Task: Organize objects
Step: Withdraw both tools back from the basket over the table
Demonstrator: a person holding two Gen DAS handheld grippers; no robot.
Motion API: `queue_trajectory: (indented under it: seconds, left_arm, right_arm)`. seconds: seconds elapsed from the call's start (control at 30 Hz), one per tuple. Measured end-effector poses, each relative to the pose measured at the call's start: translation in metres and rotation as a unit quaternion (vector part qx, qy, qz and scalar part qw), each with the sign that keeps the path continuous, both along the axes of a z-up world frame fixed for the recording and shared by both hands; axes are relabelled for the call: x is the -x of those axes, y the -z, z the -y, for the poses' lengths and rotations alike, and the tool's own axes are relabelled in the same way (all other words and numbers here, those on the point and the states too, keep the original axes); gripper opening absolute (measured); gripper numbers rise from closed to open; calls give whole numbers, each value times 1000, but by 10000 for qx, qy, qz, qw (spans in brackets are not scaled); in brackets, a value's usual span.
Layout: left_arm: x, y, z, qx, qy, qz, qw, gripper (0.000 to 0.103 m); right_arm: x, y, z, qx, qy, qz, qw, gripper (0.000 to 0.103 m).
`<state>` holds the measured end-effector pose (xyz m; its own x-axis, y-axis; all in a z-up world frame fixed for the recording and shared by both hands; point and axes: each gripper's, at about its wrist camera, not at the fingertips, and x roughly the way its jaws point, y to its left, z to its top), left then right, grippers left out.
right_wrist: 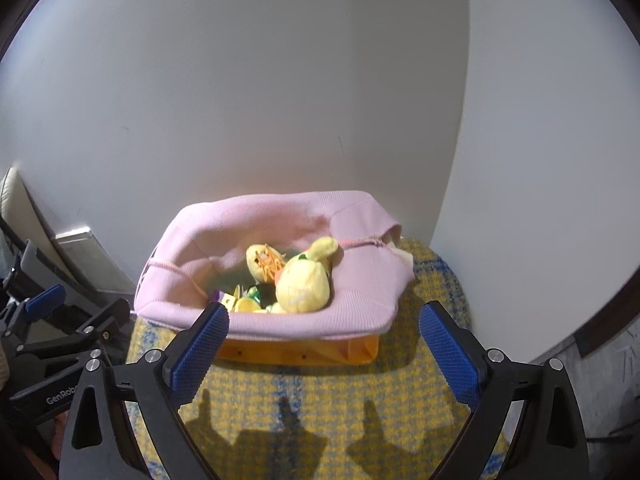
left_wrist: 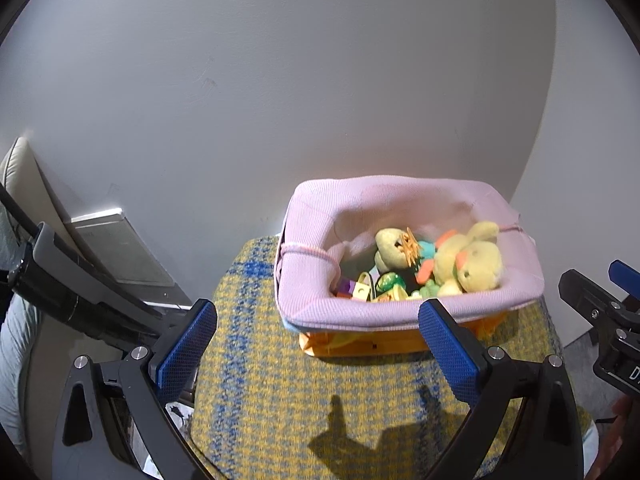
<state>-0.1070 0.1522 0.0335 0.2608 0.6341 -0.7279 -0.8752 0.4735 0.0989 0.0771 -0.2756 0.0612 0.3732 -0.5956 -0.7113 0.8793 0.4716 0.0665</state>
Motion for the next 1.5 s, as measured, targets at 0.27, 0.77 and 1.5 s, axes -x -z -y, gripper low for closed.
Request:
queue_trajectory:
  seconds: [0.27, 0.77, 1.5]
  left_arm:
    - [10, -2, 22, 25, 119, -8, 9999, 103]
    - [35, -3, 53, 115, 280, 29, 9995, 103]
    - [62, 21, 101, 324, 502, -163, 9981, 103]
  right_arm:
    - [13, -3, -21, 2, -13, -33, 10000, 97]
    - [32, -3, -57, -43, -61, -50, 10000, 97]
    - [63, 20, -105, -147, 51, -220, 9996, 97]
